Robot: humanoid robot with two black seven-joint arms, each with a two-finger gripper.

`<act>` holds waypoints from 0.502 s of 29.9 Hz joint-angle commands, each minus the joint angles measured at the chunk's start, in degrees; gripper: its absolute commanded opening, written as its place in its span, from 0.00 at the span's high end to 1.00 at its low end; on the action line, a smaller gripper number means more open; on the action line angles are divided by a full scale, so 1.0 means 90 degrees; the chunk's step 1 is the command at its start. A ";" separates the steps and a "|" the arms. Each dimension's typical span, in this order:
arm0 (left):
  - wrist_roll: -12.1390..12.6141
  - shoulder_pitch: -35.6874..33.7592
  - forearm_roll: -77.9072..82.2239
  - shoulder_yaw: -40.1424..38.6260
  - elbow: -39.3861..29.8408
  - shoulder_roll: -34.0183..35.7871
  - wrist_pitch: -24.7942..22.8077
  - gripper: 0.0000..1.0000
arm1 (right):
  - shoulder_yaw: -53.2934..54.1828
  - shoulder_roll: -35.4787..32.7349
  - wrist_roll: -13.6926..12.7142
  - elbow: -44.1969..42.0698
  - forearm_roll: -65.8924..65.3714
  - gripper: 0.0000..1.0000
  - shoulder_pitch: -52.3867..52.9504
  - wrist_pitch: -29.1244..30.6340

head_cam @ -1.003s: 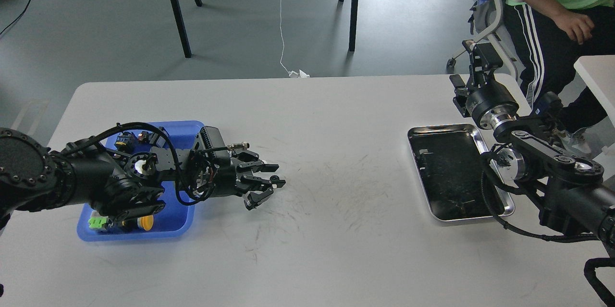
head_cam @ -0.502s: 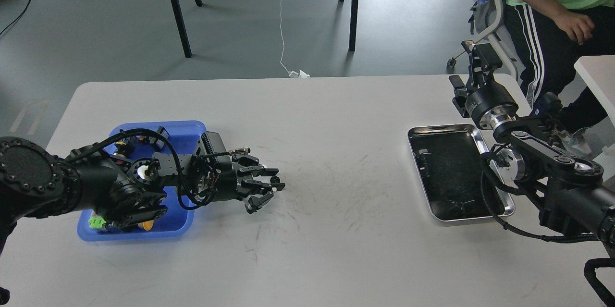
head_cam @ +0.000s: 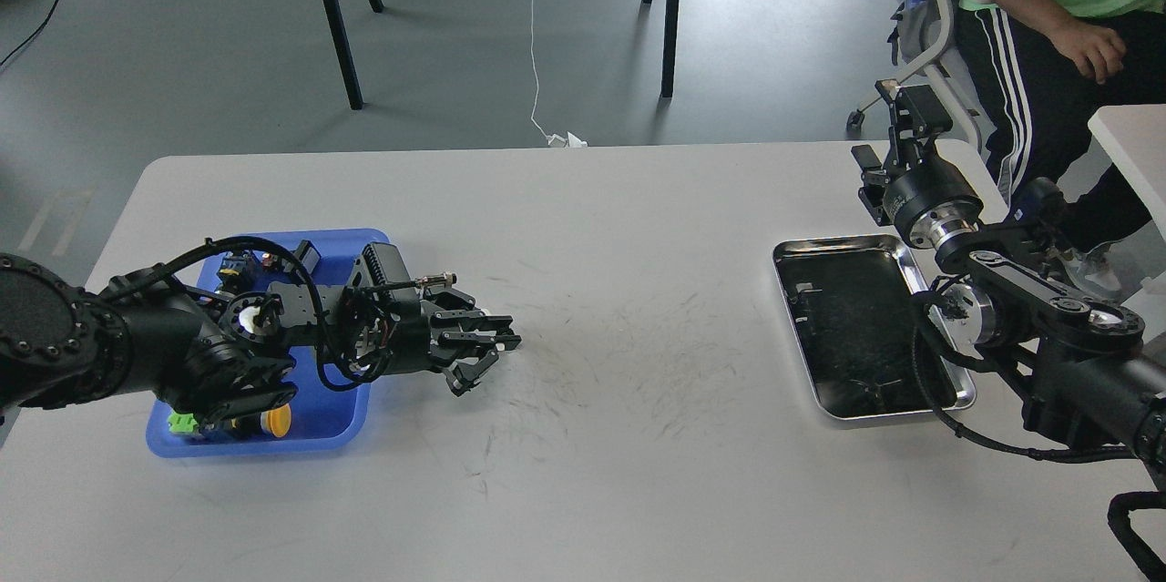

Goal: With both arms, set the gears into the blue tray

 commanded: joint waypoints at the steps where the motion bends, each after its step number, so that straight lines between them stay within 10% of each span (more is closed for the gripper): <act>1: 0.0001 -0.0139 -0.0042 -0.0130 -0.0190 0.0246 0.0000 0.83 | 0.0000 0.0019 0.0000 -0.0009 0.0000 0.04 -0.0005 -0.0010; 15: 0.0001 -0.0296 0.0192 -0.0189 -0.0425 0.2071 0.0000 0.81 | 0.0000 0.0028 0.0000 -0.0039 0.0000 0.04 0.0014 -0.0010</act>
